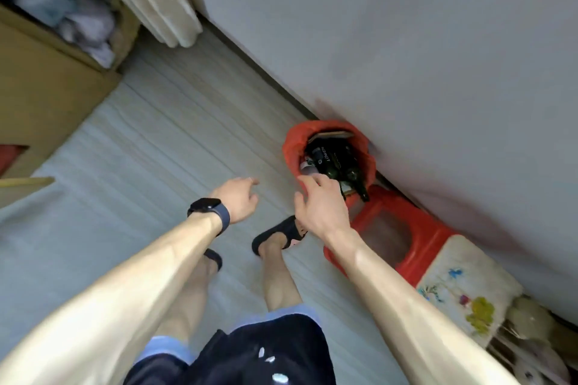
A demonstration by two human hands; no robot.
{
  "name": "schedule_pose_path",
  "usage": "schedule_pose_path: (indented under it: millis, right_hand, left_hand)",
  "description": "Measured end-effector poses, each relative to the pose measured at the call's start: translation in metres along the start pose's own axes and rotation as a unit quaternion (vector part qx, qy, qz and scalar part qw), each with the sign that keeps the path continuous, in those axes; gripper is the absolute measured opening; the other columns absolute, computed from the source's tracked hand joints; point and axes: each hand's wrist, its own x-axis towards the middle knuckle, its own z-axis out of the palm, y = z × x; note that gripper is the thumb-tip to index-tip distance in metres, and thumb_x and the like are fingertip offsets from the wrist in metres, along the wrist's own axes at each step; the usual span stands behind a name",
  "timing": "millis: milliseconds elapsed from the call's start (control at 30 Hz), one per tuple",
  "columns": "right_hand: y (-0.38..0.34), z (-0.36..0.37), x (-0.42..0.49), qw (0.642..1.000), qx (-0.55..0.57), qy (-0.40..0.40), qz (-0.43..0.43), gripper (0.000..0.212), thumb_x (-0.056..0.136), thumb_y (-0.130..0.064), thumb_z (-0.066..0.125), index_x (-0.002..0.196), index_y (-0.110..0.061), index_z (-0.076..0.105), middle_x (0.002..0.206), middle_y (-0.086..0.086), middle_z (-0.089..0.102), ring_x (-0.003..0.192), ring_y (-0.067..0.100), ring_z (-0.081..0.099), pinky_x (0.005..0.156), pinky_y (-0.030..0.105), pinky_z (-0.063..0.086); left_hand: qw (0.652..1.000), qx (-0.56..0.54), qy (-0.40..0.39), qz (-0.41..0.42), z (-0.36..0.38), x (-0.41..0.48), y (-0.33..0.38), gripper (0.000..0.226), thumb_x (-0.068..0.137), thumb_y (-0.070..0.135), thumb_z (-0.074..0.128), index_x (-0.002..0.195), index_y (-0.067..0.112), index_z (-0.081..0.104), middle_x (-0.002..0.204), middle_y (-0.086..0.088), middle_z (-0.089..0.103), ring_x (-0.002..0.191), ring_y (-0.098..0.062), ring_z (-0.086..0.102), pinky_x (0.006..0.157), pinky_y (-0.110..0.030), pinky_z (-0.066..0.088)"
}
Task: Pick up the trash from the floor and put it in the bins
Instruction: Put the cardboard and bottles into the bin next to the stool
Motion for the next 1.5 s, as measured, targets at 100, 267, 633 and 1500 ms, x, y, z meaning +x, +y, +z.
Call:
schedule_pose_path:
  millis: [100, 267, 633, 1500]
  right_hand:
    - [-0.059, -0.018, -0.046, 0.999, 0.028, 0.02, -0.035, 0.045, 0.09, -0.031, 0.049, 0.132, -0.019, 0.059, 0.131, 0.007, 0.058, 0.124, 0.033, 0.047, 0.102, 0.045, 0.043]
    - [-0.179, -0.055, -0.132, 0.99, 0.04, 0.095, -0.094, 0.039, 0.094, -0.034, 0.052, 0.132, -0.026, 0.059, 0.132, -0.002, 0.059, 0.127, 0.024, 0.045, 0.106, 0.034, 0.037]
    - [-0.468, -0.066, -0.232, 0.93, 0.026, 0.102, -0.353, 0.036, 0.097, -0.044, 0.049, 0.132, -0.036, 0.055, 0.133, -0.016, 0.057, 0.128, 0.011, 0.041, 0.107, 0.026, 0.036]
    - [-0.931, 0.007, -0.237, 0.724, -0.105, 0.014, -0.681, 0.037, 0.094, -0.044, 0.053, 0.127, -0.03, 0.059, 0.127, -0.009, 0.061, 0.11, 0.024, 0.05, 0.097, 0.028, 0.041]
  left_hand:
    - [0.999, -0.031, 0.04, 0.0, -0.044, -0.066, -0.039, 0.045, 0.097, 0.033, 0.045, 0.14, 0.023, 0.046, 0.139, -0.009, 0.054, 0.127, -0.028, 0.051, 0.104, -0.039, 0.042]
    - [0.987, -0.067, 0.145, 0.028, -0.126, -0.198, -0.105, 0.042, 0.097, 0.035, 0.045, 0.138, 0.025, 0.048, 0.135, -0.006, 0.056, 0.124, -0.027, 0.052, 0.1, -0.039, 0.044]
    - [0.894, -0.14, 0.422, -0.06, -0.251, -0.412, -0.293, 0.04, 0.094, 0.035, 0.051, 0.133, 0.031, 0.051, 0.125, 0.001, 0.059, 0.118, -0.022, 0.056, 0.094, -0.037, 0.047]
    - [0.659, -0.314, 0.563, -0.388, -0.275, -0.588, -0.624, 0.036, 0.092, 0.029, 0.054, 0.128, 0.032, 0.056, 0.129, 0.002, 0.06, 0.118, -0.024, 0.055, 0.093, -0.037, 0.048]
